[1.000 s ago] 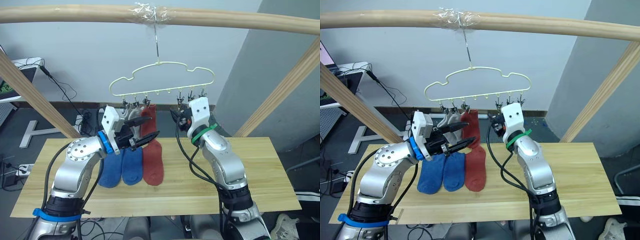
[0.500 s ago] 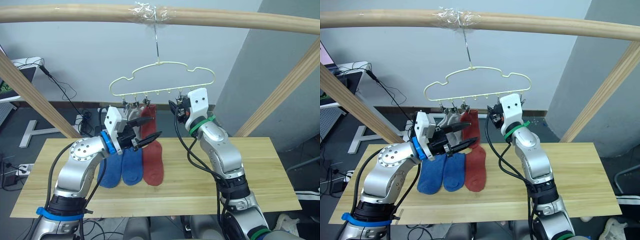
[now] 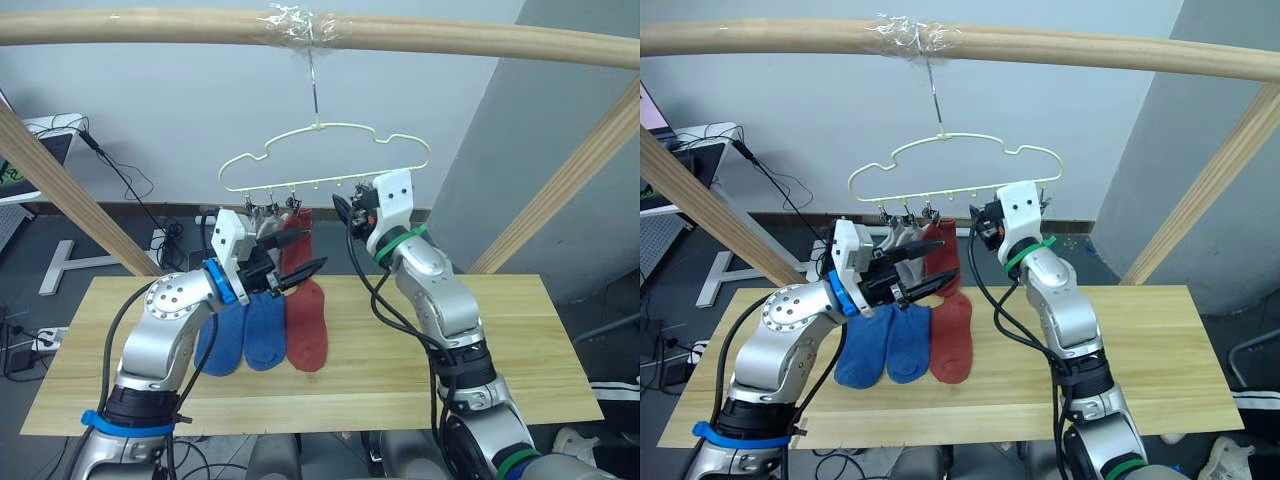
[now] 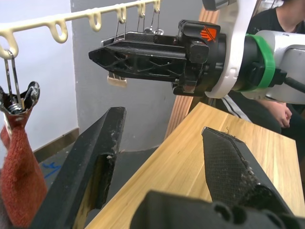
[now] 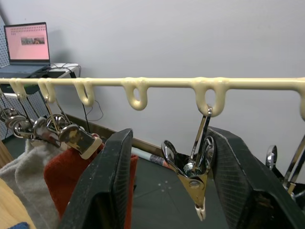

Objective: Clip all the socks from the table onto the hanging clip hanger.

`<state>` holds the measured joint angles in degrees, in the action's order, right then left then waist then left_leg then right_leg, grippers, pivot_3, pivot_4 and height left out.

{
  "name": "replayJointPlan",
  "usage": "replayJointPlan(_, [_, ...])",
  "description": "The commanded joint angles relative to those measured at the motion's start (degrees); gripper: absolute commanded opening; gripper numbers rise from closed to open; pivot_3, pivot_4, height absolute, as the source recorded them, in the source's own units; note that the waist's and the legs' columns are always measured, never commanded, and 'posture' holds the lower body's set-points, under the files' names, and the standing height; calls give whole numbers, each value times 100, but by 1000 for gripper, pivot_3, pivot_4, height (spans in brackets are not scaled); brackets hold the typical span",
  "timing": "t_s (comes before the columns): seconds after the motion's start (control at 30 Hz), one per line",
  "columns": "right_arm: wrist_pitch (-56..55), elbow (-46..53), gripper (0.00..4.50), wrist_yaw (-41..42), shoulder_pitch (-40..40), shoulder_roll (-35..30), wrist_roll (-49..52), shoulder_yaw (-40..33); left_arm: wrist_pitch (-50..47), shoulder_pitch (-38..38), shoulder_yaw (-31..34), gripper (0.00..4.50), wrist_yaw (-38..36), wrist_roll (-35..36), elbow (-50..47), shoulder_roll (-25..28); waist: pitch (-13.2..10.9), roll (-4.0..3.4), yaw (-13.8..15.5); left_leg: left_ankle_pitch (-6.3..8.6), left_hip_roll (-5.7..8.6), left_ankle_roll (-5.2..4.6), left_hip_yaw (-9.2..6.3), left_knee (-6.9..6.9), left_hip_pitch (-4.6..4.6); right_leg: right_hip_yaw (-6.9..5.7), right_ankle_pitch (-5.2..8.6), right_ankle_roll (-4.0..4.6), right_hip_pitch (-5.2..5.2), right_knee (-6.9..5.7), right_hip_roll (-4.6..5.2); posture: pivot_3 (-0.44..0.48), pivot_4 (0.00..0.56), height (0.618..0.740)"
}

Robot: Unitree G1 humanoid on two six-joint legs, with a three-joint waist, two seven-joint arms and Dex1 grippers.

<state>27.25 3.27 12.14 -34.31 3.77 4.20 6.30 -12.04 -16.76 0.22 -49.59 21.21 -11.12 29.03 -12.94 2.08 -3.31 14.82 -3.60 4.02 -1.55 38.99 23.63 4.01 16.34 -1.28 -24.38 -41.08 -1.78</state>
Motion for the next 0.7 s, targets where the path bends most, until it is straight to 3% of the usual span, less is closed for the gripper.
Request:
replayJointPlan(0.03, [-174,73,2079,-69,-148,106,162,-109,131,-53,-13,2943,-38,56,-93,-41,0,0,0,0,0,0,-1,0,1,-1,0,0,0,0,0,-28,146,694])
replayJointPlan(0.2, [-187,68,614,-129,-177,122,233,-158,165,12,-157,2943,98,-237,-87,-14,0,0,1,0,0,0,-1,0,2,0,0,0,-1,0,0,-25,150,694])
replayJointPlan(0.3, [-189,68,10,-148,-189,128,261,-165,316,18,-355,2943,115,-606,58,74,0,-1,2,0,0,0,0,0,2,0,0,0,-1,0,0,-25,151,694])
replayJointPlan(0.33, [-184,74,10,-156,-195,132,258,-158,200,19,-430,2943,154,-716,109,109,0,-1,2,0,0,0,-1,0,2,-1,0,0,-1,-1,0,-28,154,694])
replayJointPlan(0.43, [-200,69,0,-184,-220,164,270,-168,57,25,-794,3504,412,-1256,467,94,1,-2,0,0,0,0,-1,0,2,0,0,0,-2,-1,0,-28,155,694])
replayJointPlan(0.53, [-216,65,0,-184,-237,185,271,-164,-259,-32,-1057,4408,915,-1771,911,-54,1,-2,1,0,1,0,0,0,3,0,0,0,-3,-1,0,-27,155,694])
replayJointPlan(0.7, [-213,77,0,-180,-254,194,278,-158,-434,-267,-1383,4487,1570,-2293,1989,-614,2,-2,10,0,2,-1,-1,0,5,-2,0,0,-5,-3,1,-30,156,694])
